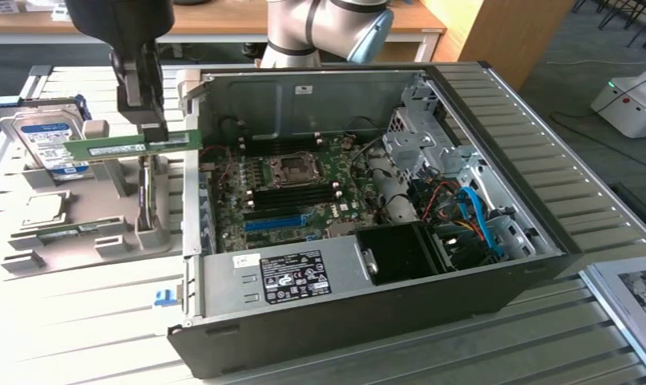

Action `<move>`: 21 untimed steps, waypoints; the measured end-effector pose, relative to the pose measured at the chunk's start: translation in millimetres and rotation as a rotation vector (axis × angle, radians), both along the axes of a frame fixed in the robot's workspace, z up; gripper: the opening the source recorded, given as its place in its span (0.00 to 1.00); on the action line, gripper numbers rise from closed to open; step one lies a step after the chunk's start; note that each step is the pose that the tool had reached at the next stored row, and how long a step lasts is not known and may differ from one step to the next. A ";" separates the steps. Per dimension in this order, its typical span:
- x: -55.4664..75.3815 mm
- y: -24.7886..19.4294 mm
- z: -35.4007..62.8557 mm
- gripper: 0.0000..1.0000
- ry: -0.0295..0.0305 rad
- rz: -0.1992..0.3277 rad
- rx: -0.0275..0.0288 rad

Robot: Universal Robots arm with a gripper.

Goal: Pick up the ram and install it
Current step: 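Pick up the ram and move it above insertion slot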

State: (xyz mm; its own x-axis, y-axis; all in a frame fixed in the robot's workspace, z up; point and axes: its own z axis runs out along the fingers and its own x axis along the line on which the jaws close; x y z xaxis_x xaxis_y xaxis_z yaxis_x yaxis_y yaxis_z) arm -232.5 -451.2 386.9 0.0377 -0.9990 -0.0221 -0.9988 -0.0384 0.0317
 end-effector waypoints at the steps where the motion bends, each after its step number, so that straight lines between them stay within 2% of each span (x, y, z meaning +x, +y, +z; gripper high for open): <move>1: 1.2 0.0 0.0 0.12 0.0000 0.000 -0.0001; 21: 30.2 0.0 0.0 0.12 0.0003 0.000 0.0000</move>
